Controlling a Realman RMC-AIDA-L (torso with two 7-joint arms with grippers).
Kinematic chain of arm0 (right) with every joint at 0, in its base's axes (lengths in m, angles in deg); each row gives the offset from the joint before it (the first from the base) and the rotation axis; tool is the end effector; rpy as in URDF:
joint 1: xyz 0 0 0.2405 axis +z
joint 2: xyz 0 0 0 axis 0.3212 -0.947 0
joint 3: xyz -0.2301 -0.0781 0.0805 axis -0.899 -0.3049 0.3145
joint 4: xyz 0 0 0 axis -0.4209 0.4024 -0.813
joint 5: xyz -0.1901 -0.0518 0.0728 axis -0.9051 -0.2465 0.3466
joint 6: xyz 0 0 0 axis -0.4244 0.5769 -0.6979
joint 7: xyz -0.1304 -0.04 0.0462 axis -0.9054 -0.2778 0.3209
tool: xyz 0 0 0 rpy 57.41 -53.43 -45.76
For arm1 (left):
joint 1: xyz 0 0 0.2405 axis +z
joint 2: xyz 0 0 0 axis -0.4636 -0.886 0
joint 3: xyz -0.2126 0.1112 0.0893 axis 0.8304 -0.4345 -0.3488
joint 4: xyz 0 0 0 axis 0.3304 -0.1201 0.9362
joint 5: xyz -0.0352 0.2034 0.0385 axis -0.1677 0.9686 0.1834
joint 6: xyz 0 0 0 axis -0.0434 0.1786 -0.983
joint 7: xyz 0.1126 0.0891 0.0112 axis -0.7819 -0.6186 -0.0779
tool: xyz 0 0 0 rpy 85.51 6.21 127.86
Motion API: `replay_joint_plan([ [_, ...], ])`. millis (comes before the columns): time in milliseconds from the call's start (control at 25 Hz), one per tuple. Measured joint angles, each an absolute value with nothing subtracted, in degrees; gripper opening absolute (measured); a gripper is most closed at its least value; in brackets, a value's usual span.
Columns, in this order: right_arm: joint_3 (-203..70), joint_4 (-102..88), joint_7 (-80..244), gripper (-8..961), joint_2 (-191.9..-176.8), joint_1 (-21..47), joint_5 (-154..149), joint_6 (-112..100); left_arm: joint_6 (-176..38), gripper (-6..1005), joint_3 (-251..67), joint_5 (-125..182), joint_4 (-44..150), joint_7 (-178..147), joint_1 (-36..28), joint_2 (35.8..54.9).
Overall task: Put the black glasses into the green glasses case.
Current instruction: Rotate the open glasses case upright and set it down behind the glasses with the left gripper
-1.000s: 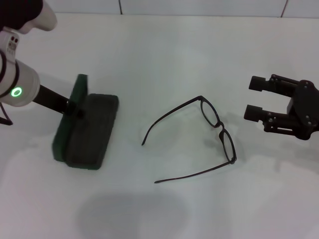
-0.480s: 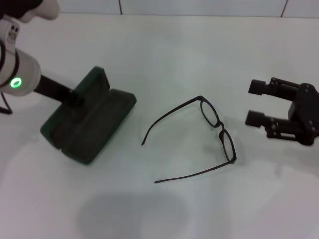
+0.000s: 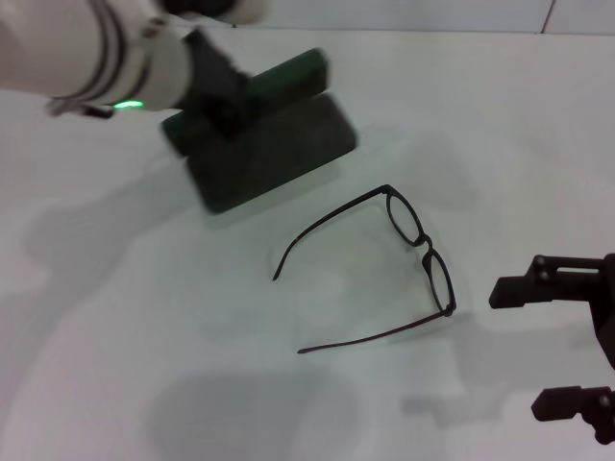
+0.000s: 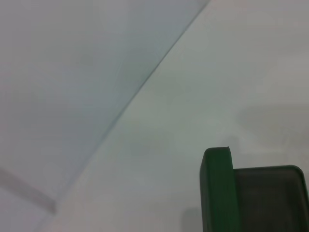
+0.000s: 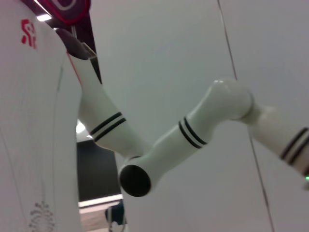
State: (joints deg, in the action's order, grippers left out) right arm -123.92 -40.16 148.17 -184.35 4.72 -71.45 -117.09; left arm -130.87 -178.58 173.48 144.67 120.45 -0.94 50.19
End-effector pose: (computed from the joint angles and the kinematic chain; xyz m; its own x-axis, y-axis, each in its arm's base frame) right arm 0.2237 0.2474 0.0343 0.6457 -0.1246 -0.7534 0.0274 -0.9822 0.1859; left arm -0.1251 0.3702 0.0074 0.9576 0.2029 -0.2047 0.0299 -0.7762 -0.6297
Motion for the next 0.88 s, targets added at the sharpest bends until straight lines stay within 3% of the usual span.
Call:
replay_joint_plan([
  [400, -122.1, -40.0, 148.1, 763, -185.40, 1.1, -71.2, -117.3, -109.5, 274, -189.0, 172.9, 127.4, 109.2, -6.4, 50.29],
  [880, -120.4, -39.4, 148.1, 762, -185.48, 0.5, -71.1, -117.1, -108.3, 323, -194.3, 167.4, 123.5, 104.4, -8.1, 50.44],
])
